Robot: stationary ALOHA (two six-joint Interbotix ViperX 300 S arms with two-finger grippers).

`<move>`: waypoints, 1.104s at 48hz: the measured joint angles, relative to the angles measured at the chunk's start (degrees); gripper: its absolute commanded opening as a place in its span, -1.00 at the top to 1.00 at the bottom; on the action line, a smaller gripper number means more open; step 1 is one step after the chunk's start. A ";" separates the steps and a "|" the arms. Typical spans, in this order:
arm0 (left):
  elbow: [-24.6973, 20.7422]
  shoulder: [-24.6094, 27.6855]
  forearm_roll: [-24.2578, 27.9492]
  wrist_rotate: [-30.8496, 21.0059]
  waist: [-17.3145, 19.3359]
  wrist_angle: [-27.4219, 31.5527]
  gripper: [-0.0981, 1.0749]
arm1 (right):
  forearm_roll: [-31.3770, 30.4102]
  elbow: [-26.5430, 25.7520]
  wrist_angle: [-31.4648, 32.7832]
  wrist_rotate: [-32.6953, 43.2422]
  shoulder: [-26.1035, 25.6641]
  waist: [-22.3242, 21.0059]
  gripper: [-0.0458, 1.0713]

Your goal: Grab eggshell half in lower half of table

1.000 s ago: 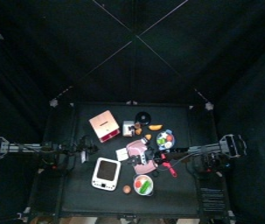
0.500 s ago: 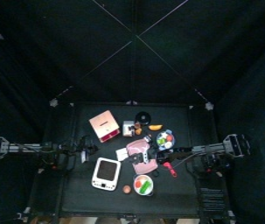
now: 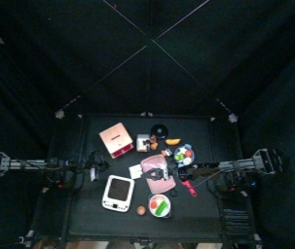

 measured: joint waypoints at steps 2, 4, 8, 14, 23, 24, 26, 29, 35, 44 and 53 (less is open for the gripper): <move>0.00 0.09 0.00 0.00 0.09 0.09 -0.11 | 0.00 0.00 0.00 0.00 -0.26 0.09 -0.71; 0.00 0.09 0.00 0.00 0.09 0.00 -0.11 | -0.09 0.00 0.18 -0.09 -0.53 0.26 -0.71; 0.00 0.09 -0.09 0.00 0.09 0.00 -0.11 | -1.05 -0.35 0.18 -0.26 -0.70 0.62 -0.71; 0.00 0.09 0.00 0.00 0.26 0.00 -0.11 | -3.60 -1.76 0.18 -0.26 -0.79 0.97 -0.71; 0.00 0.09 0.00 0.00 0.44 0.00 -0.11 | -6.15 -2.64 -0.18 -0.35 -0.79 0.97 -0.71; 0.00 0.00 0.00 0.00 0.35 0.00 -0.11 | -5.98 -2.46 -0.18 -0.35 -0.79 0.97 -0.71; 0.00 0.00 0.00 0.00 0.44 0.00 -0.11 | -4.83 -2.02 -0.26 -0.35 -0.97 0.97 -0.71; 0.00 0.00 0.00 0.00 0.44 0.00 -0.11 | -2.46 -1.14 -0.26 -0.26 -1.14 0.97 -0.71; 0.00 0.09 -0.09 0.00 0.53 0.00 -0.11 | 2.46 0.70 -0.26 -0.26 -1.41 0.97 -0.71; 0.00 0.09 0.00 0.00 0.62 0.00 -0.11 | 6.68 1.14 0.00 -0.26 -2.46 1.05 -0.71; 0.00 0.09 0.00 0.00 0.79 0.09 -0.11 | 6.24 -1.67 2.29 -0.44 -3.34 2.29 -0.70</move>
